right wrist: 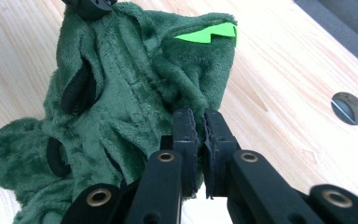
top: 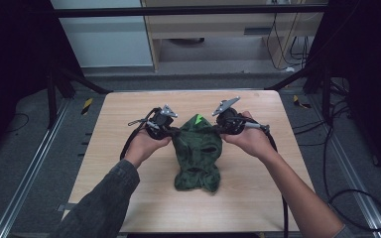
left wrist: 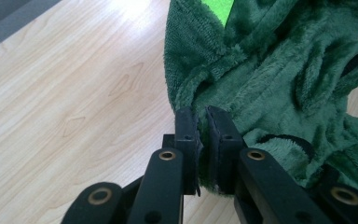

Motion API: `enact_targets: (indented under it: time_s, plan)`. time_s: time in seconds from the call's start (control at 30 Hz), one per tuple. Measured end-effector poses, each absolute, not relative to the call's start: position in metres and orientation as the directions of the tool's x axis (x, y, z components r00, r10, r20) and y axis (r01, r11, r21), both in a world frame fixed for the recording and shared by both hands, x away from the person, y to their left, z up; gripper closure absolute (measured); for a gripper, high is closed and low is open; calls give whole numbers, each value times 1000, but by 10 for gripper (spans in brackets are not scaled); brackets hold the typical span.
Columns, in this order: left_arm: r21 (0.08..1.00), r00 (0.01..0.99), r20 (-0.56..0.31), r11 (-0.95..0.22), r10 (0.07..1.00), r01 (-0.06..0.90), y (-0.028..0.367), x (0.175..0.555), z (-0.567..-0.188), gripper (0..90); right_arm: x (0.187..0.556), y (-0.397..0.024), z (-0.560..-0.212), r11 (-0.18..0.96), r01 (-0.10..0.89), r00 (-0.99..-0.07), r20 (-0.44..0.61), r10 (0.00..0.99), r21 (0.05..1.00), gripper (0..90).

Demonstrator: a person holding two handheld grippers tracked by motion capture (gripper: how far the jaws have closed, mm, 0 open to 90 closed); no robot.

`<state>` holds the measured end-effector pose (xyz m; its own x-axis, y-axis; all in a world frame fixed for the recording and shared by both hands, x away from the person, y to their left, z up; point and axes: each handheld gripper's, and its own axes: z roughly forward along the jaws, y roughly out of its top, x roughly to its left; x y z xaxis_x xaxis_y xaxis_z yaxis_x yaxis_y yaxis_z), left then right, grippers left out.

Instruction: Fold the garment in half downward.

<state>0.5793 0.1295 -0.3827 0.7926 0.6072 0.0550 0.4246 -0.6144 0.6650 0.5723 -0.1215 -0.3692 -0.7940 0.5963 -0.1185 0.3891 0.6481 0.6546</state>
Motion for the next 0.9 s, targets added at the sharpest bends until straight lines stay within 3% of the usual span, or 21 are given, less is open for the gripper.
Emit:
enact_targets:
  time_s: [0.9]
  plan:
    - [692,772,76,-590,631,415,130,584,-371,835,580,-119,-362,645,375,-782,-147,606,666,851]
